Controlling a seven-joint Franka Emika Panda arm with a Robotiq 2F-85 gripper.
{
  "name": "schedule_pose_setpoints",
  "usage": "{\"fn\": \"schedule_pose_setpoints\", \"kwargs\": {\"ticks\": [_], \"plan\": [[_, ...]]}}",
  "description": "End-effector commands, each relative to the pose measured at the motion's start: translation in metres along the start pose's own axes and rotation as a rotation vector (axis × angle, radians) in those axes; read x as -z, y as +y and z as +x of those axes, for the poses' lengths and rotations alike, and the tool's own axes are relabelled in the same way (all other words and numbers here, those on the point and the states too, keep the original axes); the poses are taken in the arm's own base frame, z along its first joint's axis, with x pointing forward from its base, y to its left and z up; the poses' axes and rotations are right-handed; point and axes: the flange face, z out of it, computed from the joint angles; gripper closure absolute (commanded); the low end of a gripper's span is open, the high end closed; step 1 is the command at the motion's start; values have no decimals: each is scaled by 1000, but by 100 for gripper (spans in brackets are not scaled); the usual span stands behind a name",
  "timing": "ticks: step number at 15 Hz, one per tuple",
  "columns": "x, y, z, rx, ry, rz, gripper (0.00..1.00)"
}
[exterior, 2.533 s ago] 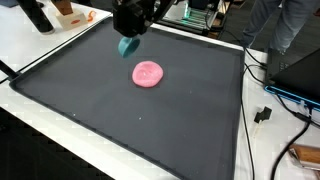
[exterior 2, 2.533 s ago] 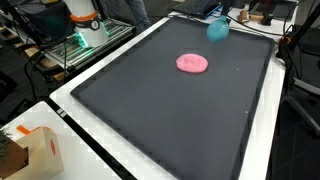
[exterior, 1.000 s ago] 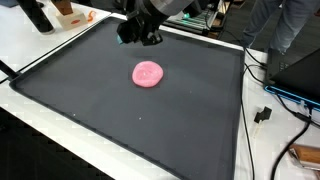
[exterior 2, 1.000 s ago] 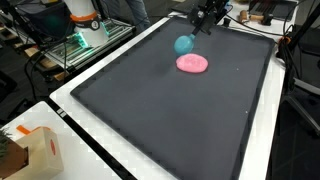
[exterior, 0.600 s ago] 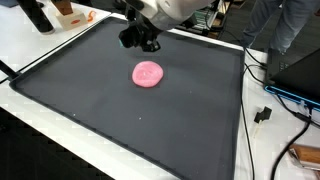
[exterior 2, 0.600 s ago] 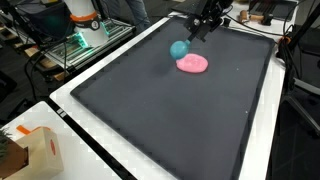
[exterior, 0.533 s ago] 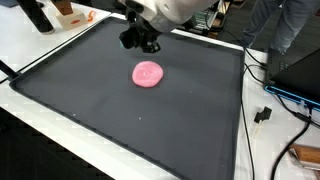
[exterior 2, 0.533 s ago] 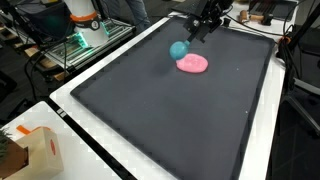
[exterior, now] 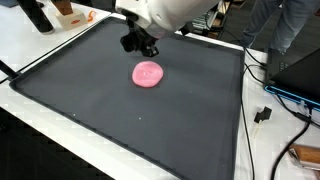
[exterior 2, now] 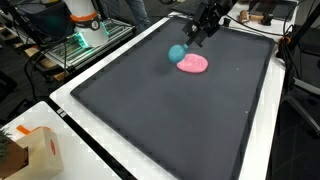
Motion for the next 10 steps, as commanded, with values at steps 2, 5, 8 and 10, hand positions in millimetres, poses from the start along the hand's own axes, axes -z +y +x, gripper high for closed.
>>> {"fn": "schedule_pose_setpoints", "kwargs": {"ticks": [2,5,8,10], "plan": [[-6,-1,9,-10,-44,14,75],[-8,1,13,8,-58,32,75],[-8,5,17,26,-69,53,75],[-8,8,21,33,-74,65,75]]}}
